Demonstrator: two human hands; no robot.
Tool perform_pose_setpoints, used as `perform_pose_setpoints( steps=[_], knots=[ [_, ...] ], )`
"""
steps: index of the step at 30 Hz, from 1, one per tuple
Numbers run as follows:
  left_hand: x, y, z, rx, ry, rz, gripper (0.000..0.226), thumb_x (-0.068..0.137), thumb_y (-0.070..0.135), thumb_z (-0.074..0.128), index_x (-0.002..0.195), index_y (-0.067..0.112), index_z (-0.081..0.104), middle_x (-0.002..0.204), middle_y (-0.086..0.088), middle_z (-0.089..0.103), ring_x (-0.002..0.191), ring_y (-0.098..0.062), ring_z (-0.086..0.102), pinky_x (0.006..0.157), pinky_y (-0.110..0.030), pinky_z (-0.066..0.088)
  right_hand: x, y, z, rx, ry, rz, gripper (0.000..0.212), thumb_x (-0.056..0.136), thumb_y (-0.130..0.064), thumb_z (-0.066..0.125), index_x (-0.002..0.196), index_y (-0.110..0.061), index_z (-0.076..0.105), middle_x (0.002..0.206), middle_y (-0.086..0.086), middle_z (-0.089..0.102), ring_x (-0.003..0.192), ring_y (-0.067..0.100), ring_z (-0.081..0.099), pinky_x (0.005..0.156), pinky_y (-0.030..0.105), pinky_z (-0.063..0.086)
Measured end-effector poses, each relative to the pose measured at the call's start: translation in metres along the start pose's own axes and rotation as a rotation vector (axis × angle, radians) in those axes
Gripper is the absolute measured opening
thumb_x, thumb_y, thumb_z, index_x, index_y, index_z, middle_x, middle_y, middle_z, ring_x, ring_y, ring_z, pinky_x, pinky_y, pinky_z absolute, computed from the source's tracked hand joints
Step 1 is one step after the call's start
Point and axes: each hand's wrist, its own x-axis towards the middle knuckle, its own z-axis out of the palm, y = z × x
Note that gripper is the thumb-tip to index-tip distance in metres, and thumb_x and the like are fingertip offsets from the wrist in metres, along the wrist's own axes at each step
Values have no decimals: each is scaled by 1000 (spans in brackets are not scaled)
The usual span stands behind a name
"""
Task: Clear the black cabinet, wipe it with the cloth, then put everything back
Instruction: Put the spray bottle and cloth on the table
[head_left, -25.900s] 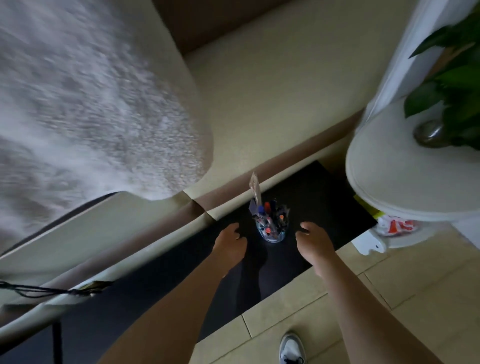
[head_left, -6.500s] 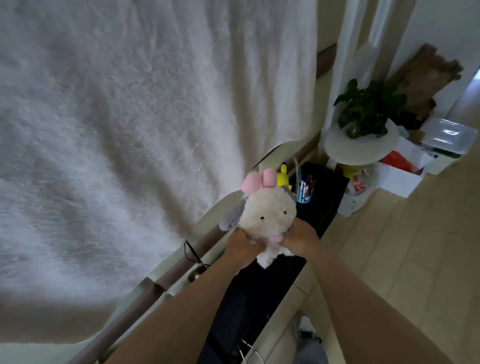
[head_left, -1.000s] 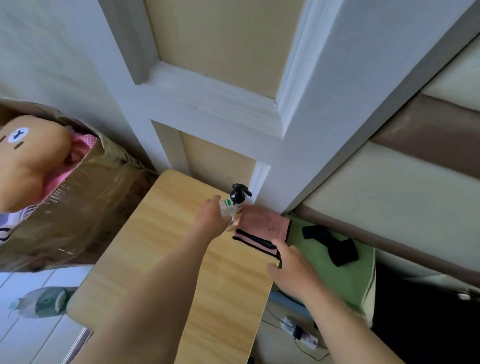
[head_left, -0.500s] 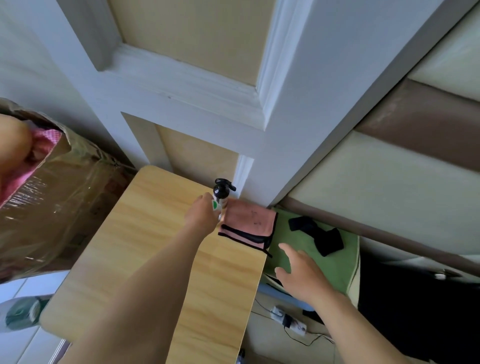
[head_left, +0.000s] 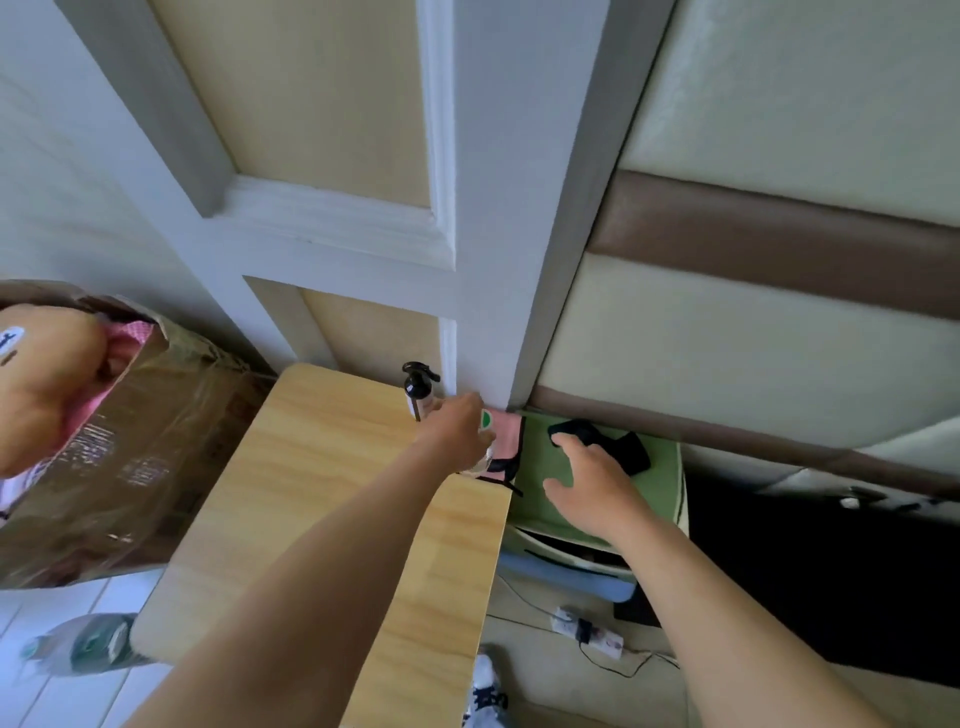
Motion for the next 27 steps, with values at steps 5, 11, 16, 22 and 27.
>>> perform_pose_setpoints(
  steps=[5,11,16,22,27],
  knots=[
    [-42,84,6,32,-16,109,40,97,36,60,129,13,49,119,-8,59,95,-25,56,77,-34,48,-48,39,-40,21,88,-13,63,97,-35,53,154,-29,27,142,8,46,118,27,53,93,42,50],
    [-96,200,37,56,-45,261,40,93,41,65,122,15,55,116,-7,62,96,-24,60,76,-33,48,-121,124,-90,91,175,12,74,95,-32,63,157,-18,26,157,8,38,141,27,41,111,41,41],
    [-142,319,80,172,-85,410,38,90,43,68,115,17,57,111,-4,59,92,-20,56,66,-28,39,-198,216,-125,192,268,28,78,87,-34,74,153,-17,34,153,6,44,139,25,43,109,39,42],
    [-199,456,157,252,-150,558,33,88,46,70,101,20,55,99,2,55,89,-19,54,70,-30,40,-287,337,-146,417,362,94,66,82,-30,78,139,-22,46,134,5,58,110,18,55,86,28,44],
    [-250,551,217,300,-245,691,26,86,39,68,95,16,60,93,2,63,89,-21,62,73,-36,54,-345,418,-154,532,439,172,51,70,-36,80,114,-30,56,104,-8,68,95,14,66,88,39,57]
  ],
)
